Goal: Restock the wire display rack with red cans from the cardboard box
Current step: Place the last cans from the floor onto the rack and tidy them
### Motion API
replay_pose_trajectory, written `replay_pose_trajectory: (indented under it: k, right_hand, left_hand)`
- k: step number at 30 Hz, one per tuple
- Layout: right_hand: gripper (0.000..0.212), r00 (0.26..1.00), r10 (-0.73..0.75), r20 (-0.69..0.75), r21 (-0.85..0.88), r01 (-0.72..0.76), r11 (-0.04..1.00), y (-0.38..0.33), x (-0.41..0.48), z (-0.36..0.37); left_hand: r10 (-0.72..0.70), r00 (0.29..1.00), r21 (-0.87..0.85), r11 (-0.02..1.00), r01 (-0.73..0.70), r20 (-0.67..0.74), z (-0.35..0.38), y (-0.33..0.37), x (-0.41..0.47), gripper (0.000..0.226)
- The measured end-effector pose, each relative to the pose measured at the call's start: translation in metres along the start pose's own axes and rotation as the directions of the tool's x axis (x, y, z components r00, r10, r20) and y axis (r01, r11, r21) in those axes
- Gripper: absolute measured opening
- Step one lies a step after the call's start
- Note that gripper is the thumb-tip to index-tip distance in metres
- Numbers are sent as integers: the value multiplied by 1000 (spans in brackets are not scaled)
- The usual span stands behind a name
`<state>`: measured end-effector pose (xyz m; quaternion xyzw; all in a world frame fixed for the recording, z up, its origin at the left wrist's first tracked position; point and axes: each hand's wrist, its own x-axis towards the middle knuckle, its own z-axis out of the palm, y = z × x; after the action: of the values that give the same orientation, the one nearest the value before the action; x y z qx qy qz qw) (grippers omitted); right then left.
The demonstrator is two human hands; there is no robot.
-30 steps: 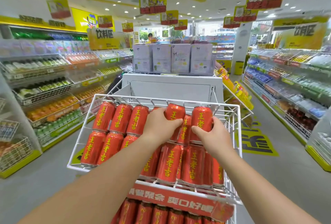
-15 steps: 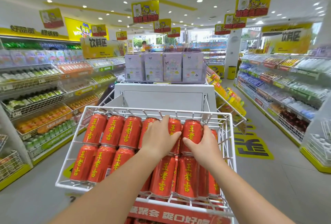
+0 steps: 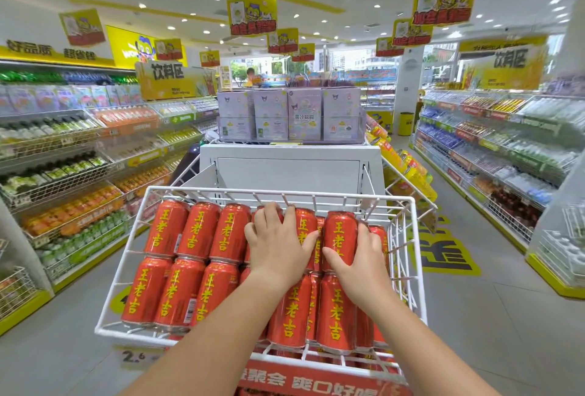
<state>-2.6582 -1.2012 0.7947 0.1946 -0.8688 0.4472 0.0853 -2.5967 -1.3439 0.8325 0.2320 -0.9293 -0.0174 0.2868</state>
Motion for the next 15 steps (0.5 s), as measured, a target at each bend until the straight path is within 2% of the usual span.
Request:
replay_pose_trajectory:
  k: [12, 15]
  right_hand:
    - [99, 999, -30, 37, -249, 38, 968, -9, -7, -12]
    - [99, 996, -84, 19, -325, 86, 942, -11, -14, -16]
  left_hand:
    - [124, 983, 51, 990, -132, 135, -13, -7, -15, 93]
    - [144, 972, 60, 986, -158, 187, -19, -12, -25, 95]
